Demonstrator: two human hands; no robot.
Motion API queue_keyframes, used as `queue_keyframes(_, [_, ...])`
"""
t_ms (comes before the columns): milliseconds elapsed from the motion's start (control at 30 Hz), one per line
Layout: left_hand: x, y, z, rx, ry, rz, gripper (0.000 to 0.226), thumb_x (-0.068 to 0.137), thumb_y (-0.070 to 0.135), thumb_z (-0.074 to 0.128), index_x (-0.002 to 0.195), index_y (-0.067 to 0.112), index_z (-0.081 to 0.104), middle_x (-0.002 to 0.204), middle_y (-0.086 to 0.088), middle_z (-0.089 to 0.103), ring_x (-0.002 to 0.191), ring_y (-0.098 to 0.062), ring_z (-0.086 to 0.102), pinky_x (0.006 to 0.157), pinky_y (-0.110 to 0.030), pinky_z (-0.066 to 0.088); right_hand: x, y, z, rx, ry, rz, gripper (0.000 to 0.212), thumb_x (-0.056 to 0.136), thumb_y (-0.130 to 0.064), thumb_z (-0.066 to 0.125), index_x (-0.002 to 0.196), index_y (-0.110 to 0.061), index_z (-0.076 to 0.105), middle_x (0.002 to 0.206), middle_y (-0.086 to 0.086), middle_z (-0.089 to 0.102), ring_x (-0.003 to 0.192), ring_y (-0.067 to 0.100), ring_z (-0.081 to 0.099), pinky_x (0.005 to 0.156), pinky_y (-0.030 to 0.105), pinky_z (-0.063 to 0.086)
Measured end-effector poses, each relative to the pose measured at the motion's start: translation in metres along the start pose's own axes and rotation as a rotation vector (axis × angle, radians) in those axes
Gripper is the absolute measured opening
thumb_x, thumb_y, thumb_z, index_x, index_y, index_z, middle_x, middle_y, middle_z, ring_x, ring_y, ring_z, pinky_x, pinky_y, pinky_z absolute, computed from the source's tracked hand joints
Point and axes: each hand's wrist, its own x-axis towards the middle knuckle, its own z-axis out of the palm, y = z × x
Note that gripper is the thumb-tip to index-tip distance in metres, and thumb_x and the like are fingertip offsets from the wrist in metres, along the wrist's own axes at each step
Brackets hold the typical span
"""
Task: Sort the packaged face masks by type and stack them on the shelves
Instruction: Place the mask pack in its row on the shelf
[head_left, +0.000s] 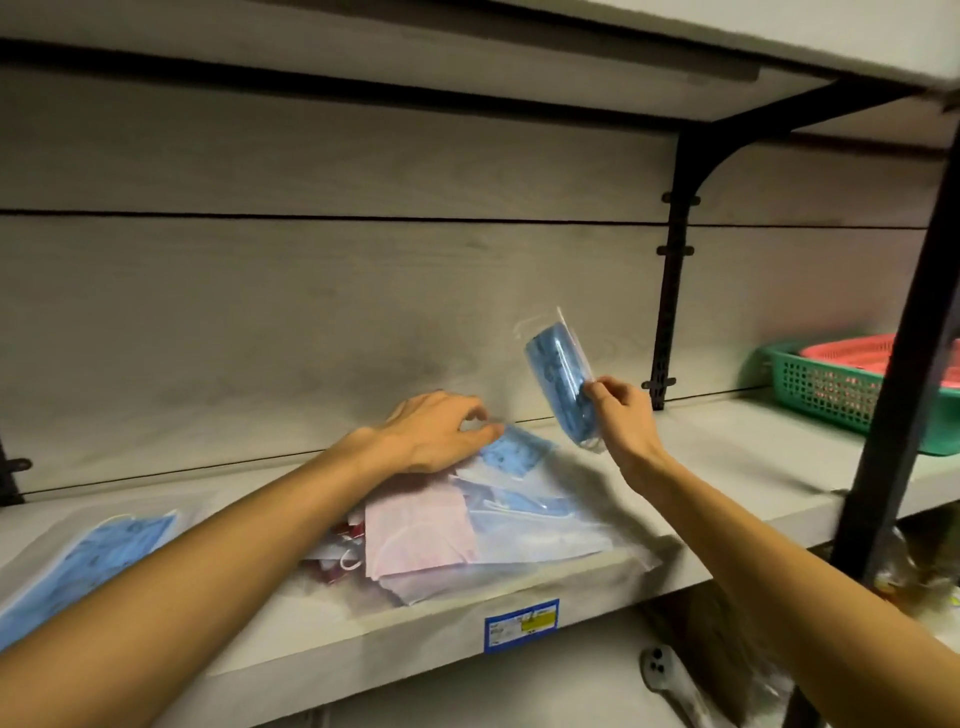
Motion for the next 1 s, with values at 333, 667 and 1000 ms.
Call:
queue_keyframes(333, [0.056, 0.014, 0.025, -0.127, -0.275, -0.297, 0.103, 0.071, 0.062, 0.080, 0.151, 0.015, 0.035, 0.144, -0.007, 0.054, 0.126, -0.025, 0.056, 0.107, -0.037, 0.046, 0.018, 0.031, -0.015, 0.317, -0.060, 0.238, 0.011, 0.095, -0.006, 0.060, 0.088, -0.005, 0.068, 0.085, 0.007, 0.069, 0.076, 0.021, 0.065, 0.062, 0.032, 0.060])
queue_keyframes(667, [0.042, 0.011, 0.002, -0.408, 0.187, -0.351, 0.072, 0.076, -0.002, 0.077, 0.142, 0.008, 0.052, 0.119, -0.009, 0.062, 0.097, -0.019, 0.058, 0.084, -0.026, 0.048, 0.028, 0.033, -0.026, 0.511, 0.164, 0.282, 0.020, 0.093, -0.007, 0.060, 0.074, -0.013, 0.063, 0.077, 0.002, 0.067, 0.068, 0.012, 0.065, 0.055, 0.028, 0.058])
queue_keyframes(1000, [-0.031, -0.018, -0.026, -0.984, 0.481, -0.551, 0.014, 0.086, 0.002, 0.070, 0.097, 0.010, 0.068, 0.084, -0.005, 0.076, 0.074, -0.016, 0.071, 0.061, -0.028, 0.058, 0.006, 0.014, -0.008, 0.550, -0.024, 0.299, 0.018, 0.099, -0.020, 0.056, 0.087, -0.012, 0.065, 0.086, 0.006, 0.066, 0.061, 0.003, 0.068, 0.049, 0.024, 0.052])
